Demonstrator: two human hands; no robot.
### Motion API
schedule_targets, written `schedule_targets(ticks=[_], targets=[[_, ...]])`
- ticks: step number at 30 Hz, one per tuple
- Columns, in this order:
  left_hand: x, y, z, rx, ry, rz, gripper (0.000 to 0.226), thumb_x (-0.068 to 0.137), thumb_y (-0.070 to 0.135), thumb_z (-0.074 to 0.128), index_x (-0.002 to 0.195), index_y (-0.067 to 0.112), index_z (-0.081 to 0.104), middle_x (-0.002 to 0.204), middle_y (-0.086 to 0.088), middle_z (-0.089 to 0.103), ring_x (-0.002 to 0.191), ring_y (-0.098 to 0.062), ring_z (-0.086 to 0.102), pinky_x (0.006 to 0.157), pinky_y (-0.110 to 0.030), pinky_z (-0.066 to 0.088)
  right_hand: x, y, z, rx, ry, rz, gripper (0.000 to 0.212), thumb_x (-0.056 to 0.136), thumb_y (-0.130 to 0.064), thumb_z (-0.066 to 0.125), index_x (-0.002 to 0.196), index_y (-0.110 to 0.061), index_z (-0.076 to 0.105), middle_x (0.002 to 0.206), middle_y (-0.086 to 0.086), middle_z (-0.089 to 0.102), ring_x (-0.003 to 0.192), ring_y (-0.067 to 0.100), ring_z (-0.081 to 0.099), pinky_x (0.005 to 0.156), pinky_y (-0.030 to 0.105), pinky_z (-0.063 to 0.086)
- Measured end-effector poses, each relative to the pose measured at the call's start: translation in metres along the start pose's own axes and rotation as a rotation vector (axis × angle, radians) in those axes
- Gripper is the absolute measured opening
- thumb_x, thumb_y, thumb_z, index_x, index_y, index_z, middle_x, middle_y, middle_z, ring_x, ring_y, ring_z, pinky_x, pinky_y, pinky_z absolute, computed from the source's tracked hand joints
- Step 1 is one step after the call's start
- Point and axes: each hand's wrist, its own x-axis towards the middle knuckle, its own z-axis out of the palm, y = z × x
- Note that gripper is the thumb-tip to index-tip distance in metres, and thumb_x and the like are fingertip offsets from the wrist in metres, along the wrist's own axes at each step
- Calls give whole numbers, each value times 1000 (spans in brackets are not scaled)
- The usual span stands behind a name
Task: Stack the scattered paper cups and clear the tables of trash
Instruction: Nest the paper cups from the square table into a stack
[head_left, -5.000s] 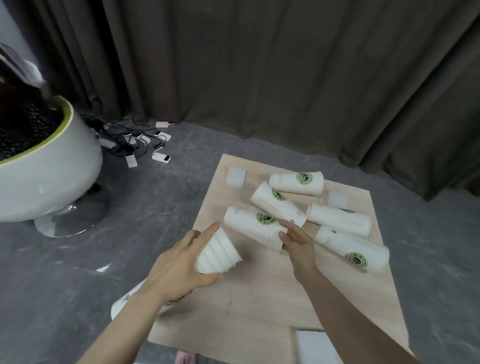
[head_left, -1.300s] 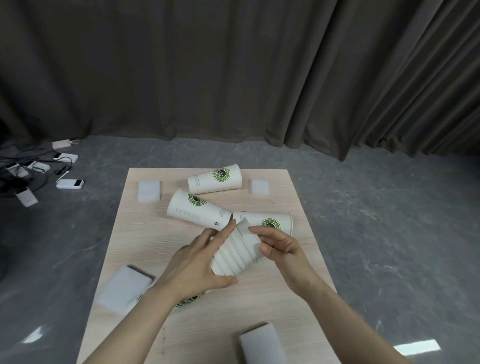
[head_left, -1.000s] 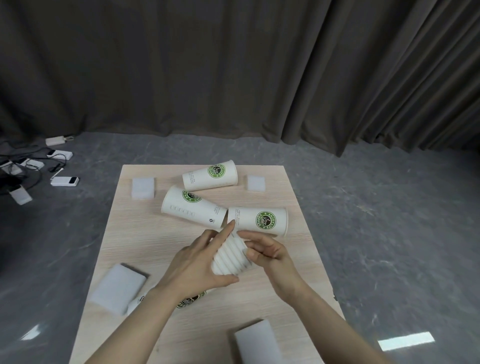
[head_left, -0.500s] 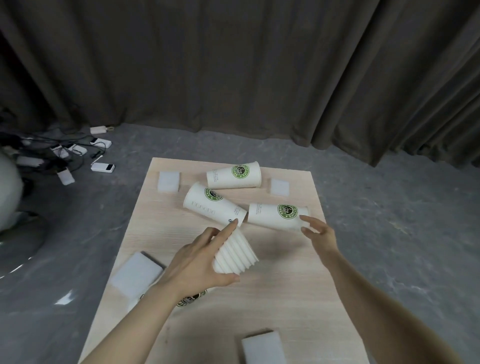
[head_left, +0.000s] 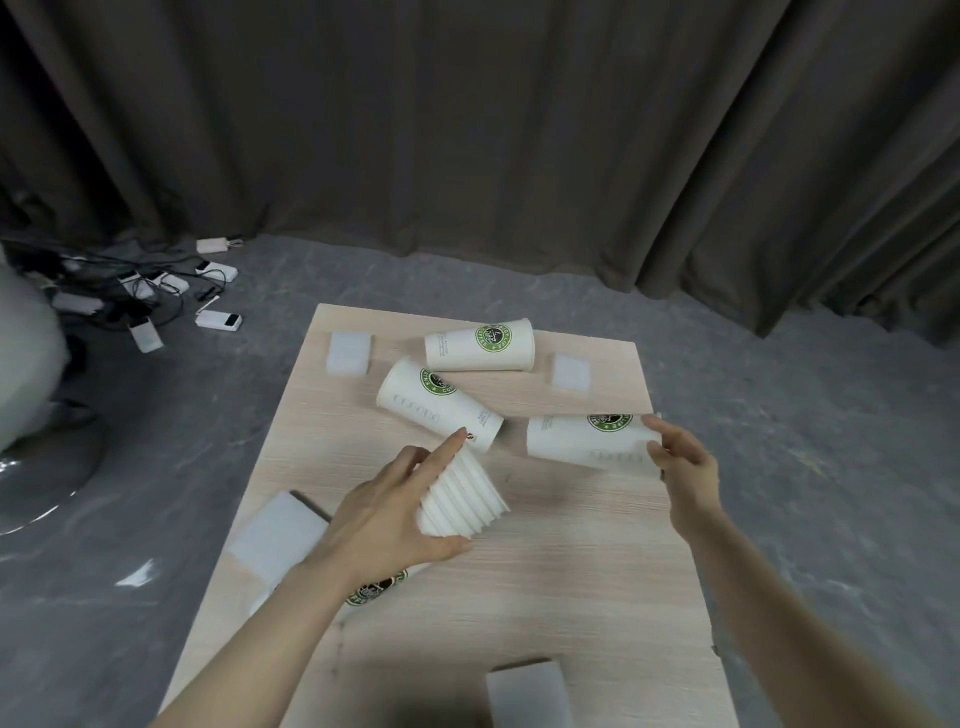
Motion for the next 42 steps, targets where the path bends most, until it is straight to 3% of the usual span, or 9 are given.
schedule_targets(ticks=[2, 6, 15, 20, 27, 33, 35, 39, 42], targets=[[1, 1, -1, 4, -1, 1, 107, 67, 70, 64, 138, 63, -15, 110, 26, 28, 94, 5, 36, 69, -18, 33, -7, -14, -10, 16, -42, -58, 36, 89, 10, 51, 103, -17, 68, 112, 1, 67, 102, 13, 58, 86, 25, 44], [3, 2, -2, -1, -5, 15, 106, 66, 71, 64, 137, 64, -15, 111, 27, 28, 94, 6, 35, 70, -19, 34, -22, -44, -19, 100, -172, -138, 37, 91, 10, 46, 102, -18, 68, 104, -18, 71, 96, -4, 65, 70, 13, 51], [-1, -1, -7, -66, 15, 23, 108, 65, 72, 64, 137, 64, -16, 124, 23, 33, 106, 1, 42, 75, -21, 40, -48, -87, 3, 134, -541, -177, 32, 83, -7, 54, 112, -13, 64, 108, 5, 70, 102, 18, 61, 84, 25, 50], [-8, -4, -12, -69, 43, 8, 107, 64, 73, 64, 138, 64, -13, 121, 24, 33, 105, 3, 41, 72, -20, 37, -62, -93, 41, 30, -698, -191, 32, 89, -1, 53, 109, -20, 69, 112, 0, 68, 107, 13, 58, 92, 23, 44], [-23, -14, -23, -77, 113, -48, 107, 62, 72, 66, 138, 65, -10, 119, 27, 32, 100, 9, 40, 63, -7, 31, -85, -92, 102, -63, -914, -154, 34, 91, 8, 50, 109, -15, 67, 102, -10, 70, 100, 0, 60, 84, 14, 46], [-40, -29, -31, -146, 187, -136, 108, 59, 74, 65, 137, 66, -9, 118, 26, 35, 101, 4, 46, 74, -25, 47, -102, -89, 150, -121, -1115, -124, 31, 90, 5, 54, 114, -12, 64, 112, -8, 68, 108, 4, 59, 89, 19, 47], [-48, -36, -33, -151, 207, -169, 108, 59, 73, 66, 137, 66, -9, 119, 25, 35, 101, 3, 47, 75, -24, 45, -101, -91, 164, -139, -1181, -114, 31, 90, 0, 57, 117, -13, 64, 111, -6, 68, 105, 5, 60, 88, 19, 47], [-65, -50, -37, -165, 241, -253, 106, 62, 70, 65, 138, 65, -9, 120, 25, 35, 102, 2, 46, 68, -15, 36, -72, -95, 203, -255, -1122, -200, 30, 90, -2, 60, 118, -15, 63, 117, 5, 66, 111, 11, 57, 88, 16, 45], [-79, -58, -39, -136, 258, -312, 106, 65, 68, 64, 138, 64, -12, 122, 26, 32, 103, 0, 46, 66, -15, 35, -35, -85, 245, -655, -993, -425, 36, 88, -7, 63, 120, -24, 63, 130, -1, 55, 125, 14, 41, 105, 25, 29]])
